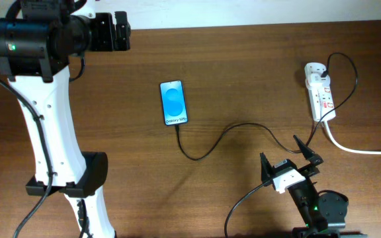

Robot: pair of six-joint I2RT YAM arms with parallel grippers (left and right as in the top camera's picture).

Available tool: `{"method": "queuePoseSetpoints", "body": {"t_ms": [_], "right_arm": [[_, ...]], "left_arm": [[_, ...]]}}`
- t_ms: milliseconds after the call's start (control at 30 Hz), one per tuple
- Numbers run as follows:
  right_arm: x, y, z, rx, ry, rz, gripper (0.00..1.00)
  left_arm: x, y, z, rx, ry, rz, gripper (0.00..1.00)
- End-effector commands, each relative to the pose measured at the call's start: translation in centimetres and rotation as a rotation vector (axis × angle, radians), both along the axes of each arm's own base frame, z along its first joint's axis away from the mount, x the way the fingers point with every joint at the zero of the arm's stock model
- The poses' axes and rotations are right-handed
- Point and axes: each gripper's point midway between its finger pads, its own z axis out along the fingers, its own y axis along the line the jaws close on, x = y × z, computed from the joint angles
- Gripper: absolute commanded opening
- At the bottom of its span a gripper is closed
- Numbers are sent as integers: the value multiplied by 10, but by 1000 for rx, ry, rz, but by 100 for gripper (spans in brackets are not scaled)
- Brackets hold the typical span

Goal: Plug charger to phone and switch on socket

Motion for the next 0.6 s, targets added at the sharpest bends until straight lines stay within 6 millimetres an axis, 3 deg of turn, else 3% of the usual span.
{"method": "queuePoseSetpoints", "body": {"t_ms": [0,333,567], "right_arm": [[1,-4,-2,10,2,-20,98],[1,-4,-2,10,1,-20,98],[1,-4,-2,10,2,-20,98]], "left_arm": [[0,1,0,13,-4,-4,99],[0,1,0,13,-4,-4,99],[-20,5,13,75,-30,-52,99]]}}
